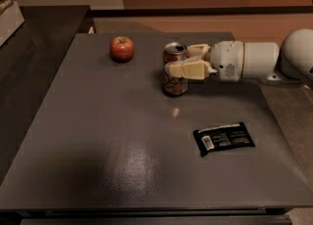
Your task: Place orange can upright
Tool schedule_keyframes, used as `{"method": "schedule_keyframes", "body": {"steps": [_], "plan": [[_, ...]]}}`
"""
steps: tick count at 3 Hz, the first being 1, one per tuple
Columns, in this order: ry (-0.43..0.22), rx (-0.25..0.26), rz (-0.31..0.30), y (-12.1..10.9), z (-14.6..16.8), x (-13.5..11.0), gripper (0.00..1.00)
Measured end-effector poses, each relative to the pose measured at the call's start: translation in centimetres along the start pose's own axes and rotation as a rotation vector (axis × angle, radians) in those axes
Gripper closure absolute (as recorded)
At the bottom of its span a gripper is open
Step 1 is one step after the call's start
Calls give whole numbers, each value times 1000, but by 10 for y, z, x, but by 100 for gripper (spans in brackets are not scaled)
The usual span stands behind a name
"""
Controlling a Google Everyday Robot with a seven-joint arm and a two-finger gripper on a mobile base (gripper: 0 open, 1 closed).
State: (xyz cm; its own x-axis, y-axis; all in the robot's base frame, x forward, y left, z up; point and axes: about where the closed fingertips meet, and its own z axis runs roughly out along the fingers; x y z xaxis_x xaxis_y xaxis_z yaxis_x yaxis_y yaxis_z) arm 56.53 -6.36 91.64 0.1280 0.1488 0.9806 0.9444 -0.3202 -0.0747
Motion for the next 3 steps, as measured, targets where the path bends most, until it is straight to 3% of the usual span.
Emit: {"method": "schedule_keyframes", "body": {"steps": [1,3], "plan": [[20,21,-9,-2,1,-4,82],[38,47,-17,-4,1,-9,36]]}}
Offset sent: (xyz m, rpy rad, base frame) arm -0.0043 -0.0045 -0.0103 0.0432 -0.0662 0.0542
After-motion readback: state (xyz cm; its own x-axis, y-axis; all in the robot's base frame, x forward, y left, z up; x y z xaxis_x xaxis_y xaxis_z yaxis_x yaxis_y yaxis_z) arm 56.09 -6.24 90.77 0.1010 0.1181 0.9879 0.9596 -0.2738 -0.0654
